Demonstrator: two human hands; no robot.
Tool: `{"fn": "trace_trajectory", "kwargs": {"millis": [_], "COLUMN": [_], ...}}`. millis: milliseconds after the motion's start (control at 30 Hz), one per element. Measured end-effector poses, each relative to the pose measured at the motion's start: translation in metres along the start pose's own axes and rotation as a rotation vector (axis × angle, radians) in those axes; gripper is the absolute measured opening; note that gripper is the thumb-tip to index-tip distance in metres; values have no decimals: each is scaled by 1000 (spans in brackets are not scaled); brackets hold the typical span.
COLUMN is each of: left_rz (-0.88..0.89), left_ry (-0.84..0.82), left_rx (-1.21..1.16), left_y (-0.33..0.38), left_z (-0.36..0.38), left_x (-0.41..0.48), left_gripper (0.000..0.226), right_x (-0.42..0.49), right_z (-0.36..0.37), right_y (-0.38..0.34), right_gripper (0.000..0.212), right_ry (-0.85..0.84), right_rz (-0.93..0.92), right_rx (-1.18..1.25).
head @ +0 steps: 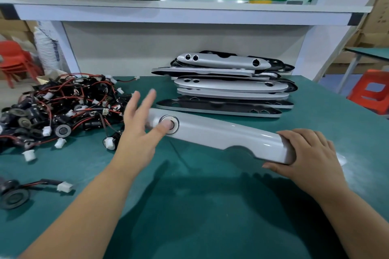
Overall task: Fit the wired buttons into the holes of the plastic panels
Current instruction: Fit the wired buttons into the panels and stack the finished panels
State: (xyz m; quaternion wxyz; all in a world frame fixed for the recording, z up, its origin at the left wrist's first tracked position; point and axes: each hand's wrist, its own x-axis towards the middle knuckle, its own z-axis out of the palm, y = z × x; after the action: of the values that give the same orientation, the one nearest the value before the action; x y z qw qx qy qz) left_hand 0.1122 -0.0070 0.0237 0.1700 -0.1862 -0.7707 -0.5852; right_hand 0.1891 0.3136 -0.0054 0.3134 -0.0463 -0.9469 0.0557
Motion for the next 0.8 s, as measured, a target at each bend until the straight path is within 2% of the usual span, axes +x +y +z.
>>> {"fn": "trace_trajectory", "kwargs": {"millis": [100,167,233,300,467,633,800], "left_rz": [-174,-205,-227,-241,-278,-310,-330], "left_ry": [38,0,-7,2,-8,-25,-62], "left_rx": [-315,-315,-267,-253,-283,-290,-302], "left_y": [-5,-8,-11,-10,-6,-5,-6], "left_z": [-3,-5,-2,4,16,20,19], "left_x": [5,5,4,3,-2,-6,-5], "left_gripper": [71,73,66,57,55,51,50], "right_x": [-1,-2,-4,-4,4,15,20], "right_z": [0,0,1,2,4,10,14], "right_y": [2,4,-4,-25,-100,-147,-146], "right_gripper": [86,89,97,98,66,50,39], "right_ry": [-39,-110,-206,-219,-58,-69,-108], "right_rz": [-22,-23,-30,-64,-208,-196,-216], "right_rx": [3,14,50,105,366,410,397]}}
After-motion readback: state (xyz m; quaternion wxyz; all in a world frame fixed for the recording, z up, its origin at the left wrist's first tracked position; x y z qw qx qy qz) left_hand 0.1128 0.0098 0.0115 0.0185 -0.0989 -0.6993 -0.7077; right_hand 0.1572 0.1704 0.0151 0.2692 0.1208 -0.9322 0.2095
